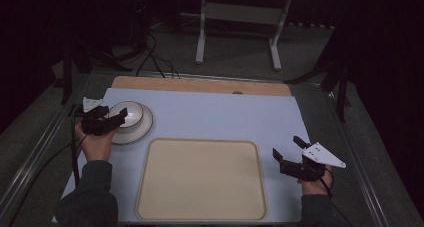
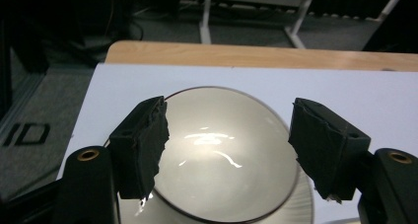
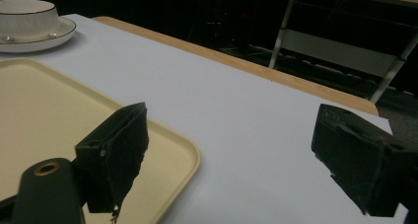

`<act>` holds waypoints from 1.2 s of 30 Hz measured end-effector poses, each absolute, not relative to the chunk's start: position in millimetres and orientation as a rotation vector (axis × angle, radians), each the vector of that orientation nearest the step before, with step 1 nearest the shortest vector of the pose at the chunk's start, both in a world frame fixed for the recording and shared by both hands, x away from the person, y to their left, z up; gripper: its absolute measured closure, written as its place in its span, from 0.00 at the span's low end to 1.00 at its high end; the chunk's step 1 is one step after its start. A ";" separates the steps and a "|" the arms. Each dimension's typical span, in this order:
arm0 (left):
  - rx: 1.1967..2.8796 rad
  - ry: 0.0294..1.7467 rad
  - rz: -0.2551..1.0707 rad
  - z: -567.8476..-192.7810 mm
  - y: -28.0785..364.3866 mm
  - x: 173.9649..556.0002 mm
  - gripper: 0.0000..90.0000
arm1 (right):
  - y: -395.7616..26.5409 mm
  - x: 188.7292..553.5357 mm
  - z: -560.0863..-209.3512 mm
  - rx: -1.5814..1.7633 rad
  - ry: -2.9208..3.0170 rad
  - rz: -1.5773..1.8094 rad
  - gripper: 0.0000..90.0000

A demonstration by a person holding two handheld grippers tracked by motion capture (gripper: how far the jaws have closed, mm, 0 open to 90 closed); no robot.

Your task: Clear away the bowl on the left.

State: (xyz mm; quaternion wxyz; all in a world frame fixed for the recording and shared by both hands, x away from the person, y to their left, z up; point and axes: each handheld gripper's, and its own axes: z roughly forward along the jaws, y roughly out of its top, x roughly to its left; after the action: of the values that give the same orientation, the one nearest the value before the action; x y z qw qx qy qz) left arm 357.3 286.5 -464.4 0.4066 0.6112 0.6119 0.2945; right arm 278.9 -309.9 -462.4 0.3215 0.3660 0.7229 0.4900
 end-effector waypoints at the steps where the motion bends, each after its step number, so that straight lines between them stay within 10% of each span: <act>1: 1.547 1.550 0.741 -465.2 287.6 358.0 0.35 | -310.0 278.7 -462.3 0.962 1.899 1.288 0.15; 36: 1.578 1.883 0.564 -498.2 300.3 384.1 0.56 | -311.2 278.1 -461.3 0.962 1.889 1.297 0.15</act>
State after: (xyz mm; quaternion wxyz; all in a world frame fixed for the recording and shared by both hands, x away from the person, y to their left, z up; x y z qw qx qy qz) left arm 384.1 300.3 -498.2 0.3053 0.5962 0.7114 0.2130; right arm 278.1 -311.2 -461.3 0.3224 0.3666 0.7194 0.4940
